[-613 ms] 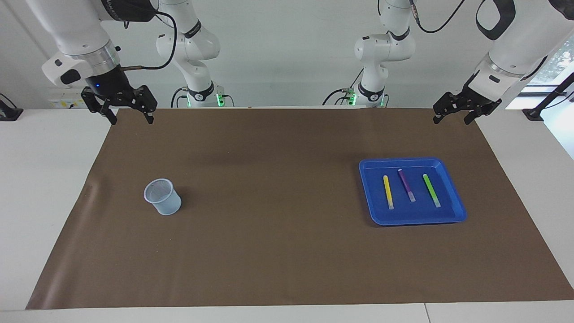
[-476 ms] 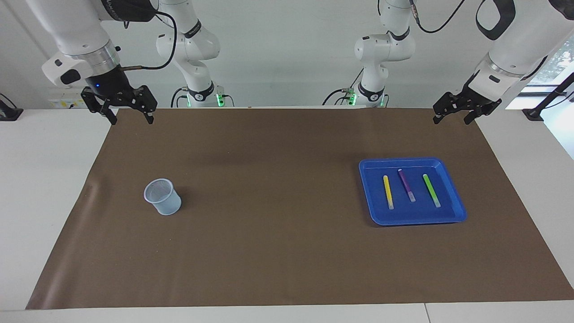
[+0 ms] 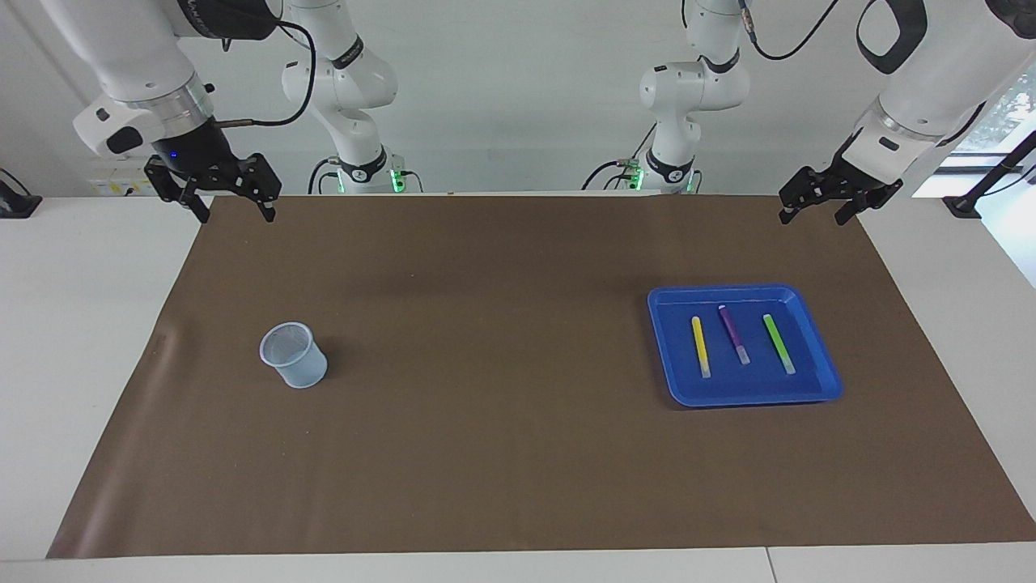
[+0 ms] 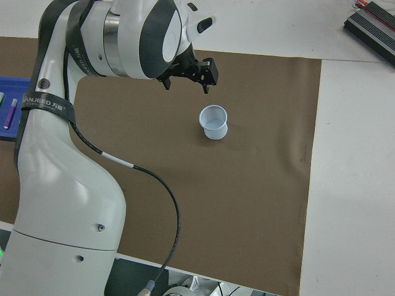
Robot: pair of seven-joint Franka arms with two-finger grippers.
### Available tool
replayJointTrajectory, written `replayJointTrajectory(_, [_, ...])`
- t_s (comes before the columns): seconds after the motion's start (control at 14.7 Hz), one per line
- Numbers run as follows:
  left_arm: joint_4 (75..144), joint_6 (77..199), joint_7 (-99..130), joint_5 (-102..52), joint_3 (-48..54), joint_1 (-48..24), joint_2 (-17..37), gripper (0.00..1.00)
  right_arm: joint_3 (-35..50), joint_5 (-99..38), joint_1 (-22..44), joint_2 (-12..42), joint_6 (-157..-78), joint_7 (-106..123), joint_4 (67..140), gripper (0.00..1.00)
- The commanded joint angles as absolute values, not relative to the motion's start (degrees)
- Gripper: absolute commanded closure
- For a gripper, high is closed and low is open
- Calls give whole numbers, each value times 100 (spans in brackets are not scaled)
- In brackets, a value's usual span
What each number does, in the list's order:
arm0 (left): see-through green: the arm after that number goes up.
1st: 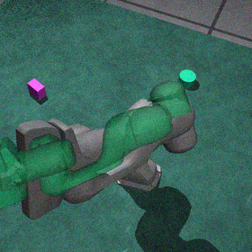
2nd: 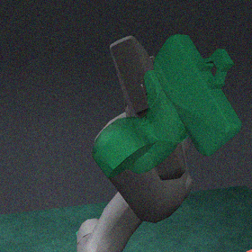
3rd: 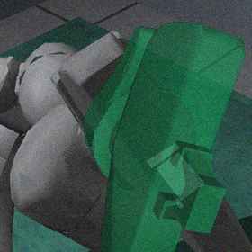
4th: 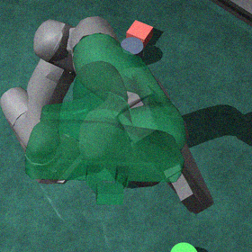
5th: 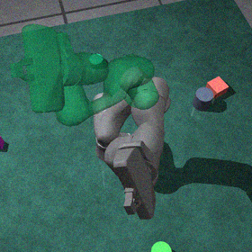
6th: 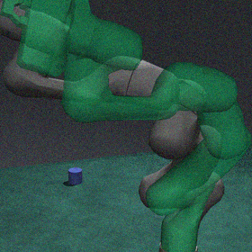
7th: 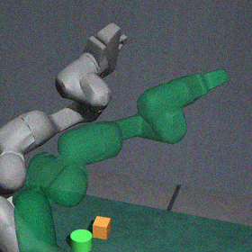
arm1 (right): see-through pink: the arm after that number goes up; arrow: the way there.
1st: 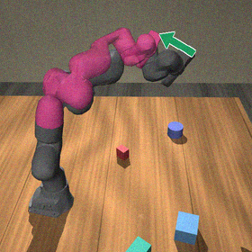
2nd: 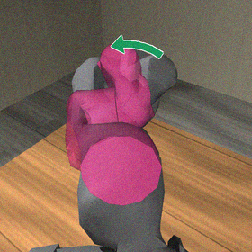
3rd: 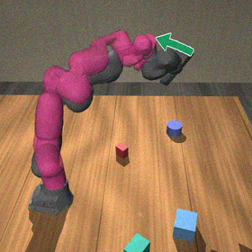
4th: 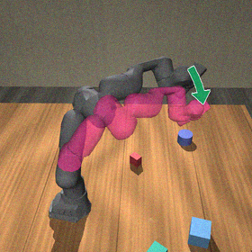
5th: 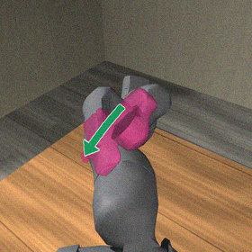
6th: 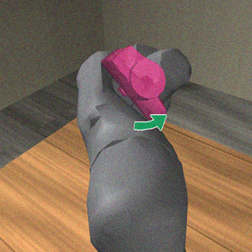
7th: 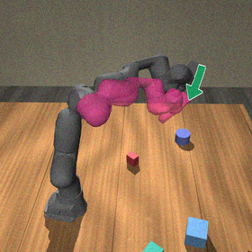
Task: Transfer and insert pens with both arms
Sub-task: 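Reach the left gripper into the blue tray and grasp the yellow pen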
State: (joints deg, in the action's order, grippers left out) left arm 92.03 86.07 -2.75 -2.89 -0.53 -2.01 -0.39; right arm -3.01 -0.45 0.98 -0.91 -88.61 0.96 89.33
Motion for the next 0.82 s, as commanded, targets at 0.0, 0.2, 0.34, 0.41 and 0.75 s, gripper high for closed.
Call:
replayJointTrajectory(0.0, [10052, 9252, -316, -167, -26, -438, -491, 0, -255, -149, 26, -114, -8763, 202, 8965, 0])
replayJointTrajectory(0.2, [10878, 10139, -325, -62, 9, -702, -659, 0, -308, -929, -148, -202, -8736, 202, 9140, 0])
replayJointTrajectory(0.34, [11397, 10799, -334, -62, 9, -905, -659, 0, -316, -1517, -307, -289, -8684, 237, 9316, 0])
replayJointTrajectory(0.41, [11600, 11098, -360, -62, 9, -1001, -624, 0, -316, -1799, -360, -342, -8675, 237, 9447, 0])
replayJointTrajectory(0.75, [12164, 12531, -852, -53, 18, -1239, 25, 0, -255, -1573, -35, -457, -8745, 228, 9650, 0])
